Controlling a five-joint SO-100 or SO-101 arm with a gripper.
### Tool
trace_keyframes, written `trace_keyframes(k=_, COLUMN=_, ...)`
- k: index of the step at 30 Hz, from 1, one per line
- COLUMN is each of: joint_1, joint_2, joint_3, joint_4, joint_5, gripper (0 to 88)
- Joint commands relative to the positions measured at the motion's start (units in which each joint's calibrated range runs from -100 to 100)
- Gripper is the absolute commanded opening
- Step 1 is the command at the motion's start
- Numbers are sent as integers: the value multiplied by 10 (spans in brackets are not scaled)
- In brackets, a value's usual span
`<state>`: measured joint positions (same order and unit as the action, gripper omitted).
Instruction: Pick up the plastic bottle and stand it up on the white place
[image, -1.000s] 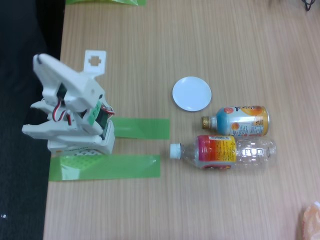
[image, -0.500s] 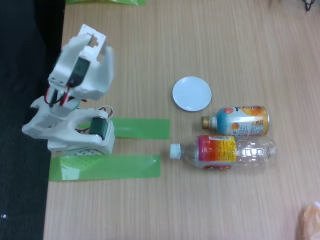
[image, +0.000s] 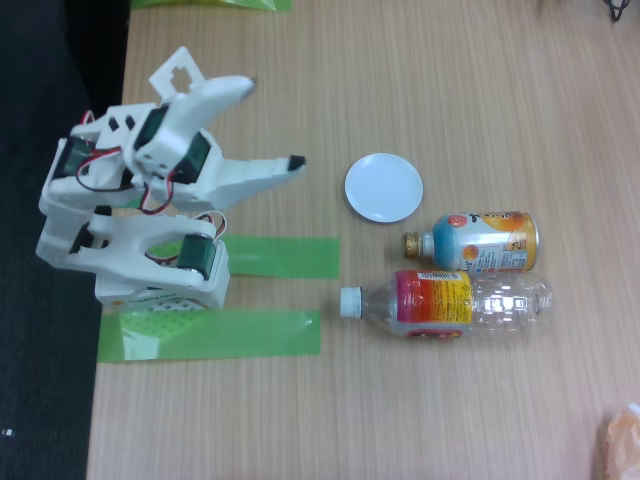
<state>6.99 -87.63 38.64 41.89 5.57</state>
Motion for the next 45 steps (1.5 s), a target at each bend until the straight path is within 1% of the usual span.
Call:
trace_keyframes(k=1, joint_1=25, joint_2=88, joint_3=-83, joint_4=40, joint_5=3, gripper=334)
trace_keyframes(k=5, joint_1=63, joint_2=179, joint_3=-153, joint_4=100, joint_5=4, gripper=334)
trace_keyframes(k=6, joint_1=72, joint_2=200, joint_3=-165, joint_4=123, joint_5=14, gripper=334)
trace_keyframes(k=10, joint_1=82, joint_2=260, joint_3=-153, joint_4=180, joint_5=80, gripper=335)
trace_keyframes(k=14, joint_1=81, joint_2=273, joint_3=-95, joint_4=178, joint_5=126, gripper=335)
trace_keyframes(k=19, joint_1=77, joint_2=271, joint_3=-31, joint_4=178, joint_5=235, gripper=335)
trace_keyframes(k=24, joint_1=75, joint_2=270, joint_3=12, joint_4=177, joint_5=319, gripper=335)
trace_keyframes(k=31, joint_1=8, joint_2=255, joint_3=16, joint_4=186, joint_5=403, gripper=335)
trace_keyframes(k=34, joint_1=-25, joint_2=229, joint_3=30, joint_4=216, joint_5=426, gripper=331)
trace_keyframes(k=38, joint_1=-60, joint_2=191, joint_3=50, joint_4=291, joint_5=428, gripper=330)
trace_keyframes(k=43, joint_1=-68, joint_2=158, joint_3=71, joint_4=379, joint_5=430, gripper=329)
trace_keyframes(k=45, joint_1=-68, joint_2=156, joint_3=74, joint_4=403, joint_5=444, gripper=329)
